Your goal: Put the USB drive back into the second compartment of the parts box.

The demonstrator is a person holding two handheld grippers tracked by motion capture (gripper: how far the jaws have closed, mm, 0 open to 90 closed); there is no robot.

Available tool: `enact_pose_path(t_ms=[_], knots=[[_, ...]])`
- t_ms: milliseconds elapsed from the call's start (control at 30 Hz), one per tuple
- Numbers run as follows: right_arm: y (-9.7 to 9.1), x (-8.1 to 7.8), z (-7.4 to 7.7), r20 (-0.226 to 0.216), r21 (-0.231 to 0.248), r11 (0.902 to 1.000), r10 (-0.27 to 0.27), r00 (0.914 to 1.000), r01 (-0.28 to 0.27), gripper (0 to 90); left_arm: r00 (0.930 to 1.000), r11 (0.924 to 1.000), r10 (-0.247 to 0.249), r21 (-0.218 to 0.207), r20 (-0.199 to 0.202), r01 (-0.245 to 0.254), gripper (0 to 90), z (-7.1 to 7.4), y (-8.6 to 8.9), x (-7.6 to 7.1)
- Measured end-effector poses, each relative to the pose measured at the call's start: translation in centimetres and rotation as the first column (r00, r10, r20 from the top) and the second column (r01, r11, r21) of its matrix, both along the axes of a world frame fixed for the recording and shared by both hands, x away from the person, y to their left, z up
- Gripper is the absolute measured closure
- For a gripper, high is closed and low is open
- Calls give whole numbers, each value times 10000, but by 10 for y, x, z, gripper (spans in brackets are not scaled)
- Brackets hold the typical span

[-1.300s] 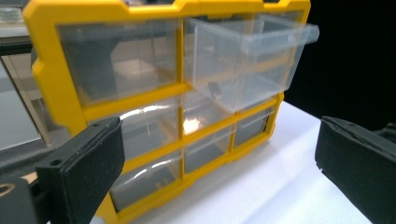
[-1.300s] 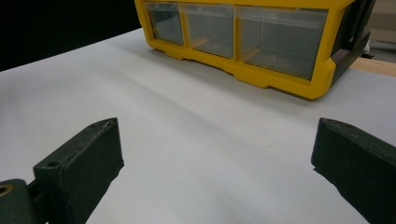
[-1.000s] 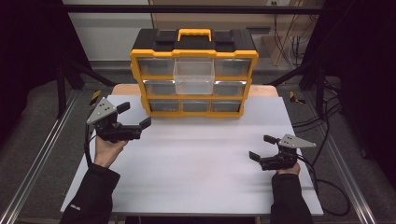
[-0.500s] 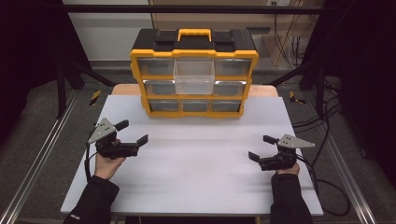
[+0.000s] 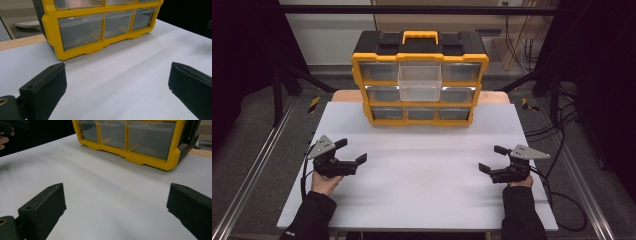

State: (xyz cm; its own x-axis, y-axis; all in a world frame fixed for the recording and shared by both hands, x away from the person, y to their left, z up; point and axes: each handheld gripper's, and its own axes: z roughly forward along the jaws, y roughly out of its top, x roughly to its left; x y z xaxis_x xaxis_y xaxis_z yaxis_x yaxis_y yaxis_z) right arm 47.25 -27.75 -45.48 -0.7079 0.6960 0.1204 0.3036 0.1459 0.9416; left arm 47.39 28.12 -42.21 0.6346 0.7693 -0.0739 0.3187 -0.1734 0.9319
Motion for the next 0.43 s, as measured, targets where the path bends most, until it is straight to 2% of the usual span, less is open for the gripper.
enact_pose_path(t_ms=[167,267,433], knots=[[0,0,-2,-60,-3,10000,-9,10000,9,23,10000,9999,91,54,-25,-91,18,-4,5,-2],[-1,1,-3,-107,24,10000,4,9999,-4,23,9997,9999,131,75,-193,-130,18,-9,8,-1],[-1,1,-2,-69,20,10000,-13,10000,13,23,9997,9998,207,59,-161,-206,18,-11,9,0]])
